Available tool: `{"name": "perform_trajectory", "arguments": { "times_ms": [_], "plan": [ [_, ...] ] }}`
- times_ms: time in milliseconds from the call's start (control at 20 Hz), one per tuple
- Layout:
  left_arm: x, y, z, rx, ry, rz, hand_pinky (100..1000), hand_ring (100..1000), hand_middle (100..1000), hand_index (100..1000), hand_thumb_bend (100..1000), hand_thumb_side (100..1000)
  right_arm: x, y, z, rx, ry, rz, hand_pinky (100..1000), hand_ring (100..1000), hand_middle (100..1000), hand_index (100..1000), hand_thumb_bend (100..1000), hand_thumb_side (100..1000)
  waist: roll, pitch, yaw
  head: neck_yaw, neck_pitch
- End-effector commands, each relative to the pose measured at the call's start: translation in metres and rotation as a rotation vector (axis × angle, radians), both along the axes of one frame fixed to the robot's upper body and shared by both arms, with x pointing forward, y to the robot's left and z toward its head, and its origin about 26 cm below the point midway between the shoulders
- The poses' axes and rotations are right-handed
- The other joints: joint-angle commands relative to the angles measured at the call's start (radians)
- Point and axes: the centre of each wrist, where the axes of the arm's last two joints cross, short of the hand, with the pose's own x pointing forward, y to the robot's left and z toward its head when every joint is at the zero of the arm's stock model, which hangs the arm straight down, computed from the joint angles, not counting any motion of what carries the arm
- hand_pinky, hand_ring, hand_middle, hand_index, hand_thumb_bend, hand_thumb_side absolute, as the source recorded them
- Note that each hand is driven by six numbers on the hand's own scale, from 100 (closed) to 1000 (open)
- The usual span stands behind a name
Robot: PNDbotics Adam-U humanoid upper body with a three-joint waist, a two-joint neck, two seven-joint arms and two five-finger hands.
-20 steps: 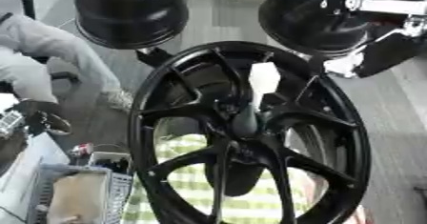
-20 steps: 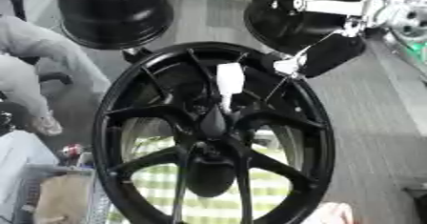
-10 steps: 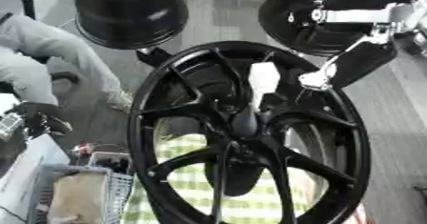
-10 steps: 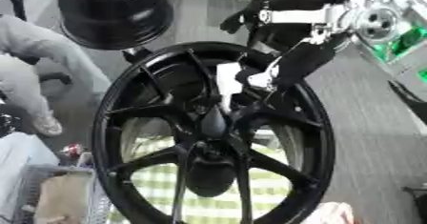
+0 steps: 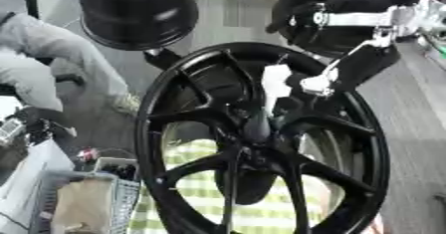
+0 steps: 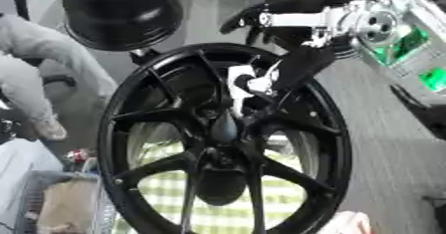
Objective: Pull the pin out of the wheel hub.
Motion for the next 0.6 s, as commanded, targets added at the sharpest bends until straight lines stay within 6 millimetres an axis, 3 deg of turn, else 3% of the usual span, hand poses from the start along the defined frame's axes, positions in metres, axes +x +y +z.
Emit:
{"name": "perform_trajectory", "arguments": {
  "times_ms": [50,600],
  "plan": [
    [0.001,0.001,0.007,0.019,-0.020,-0.009,730,600,614,731,100,914,0.007,-0.004,0.002,-0.023,-0.013,-0.035,830,858,982,1000,258,443,0.004,-0.009,0.001,-0.004,-0.003],
    [0.001,0.000,0.007,0.020,-0.021,-0.010,731,600,614,732,100,915,0.028,-0.010,-0.016,-0.034,0.027,-0.086,824,854,971,1000,256,450,0.005,-0.006,0.005,-0.004,-0.003]
  ]
}}
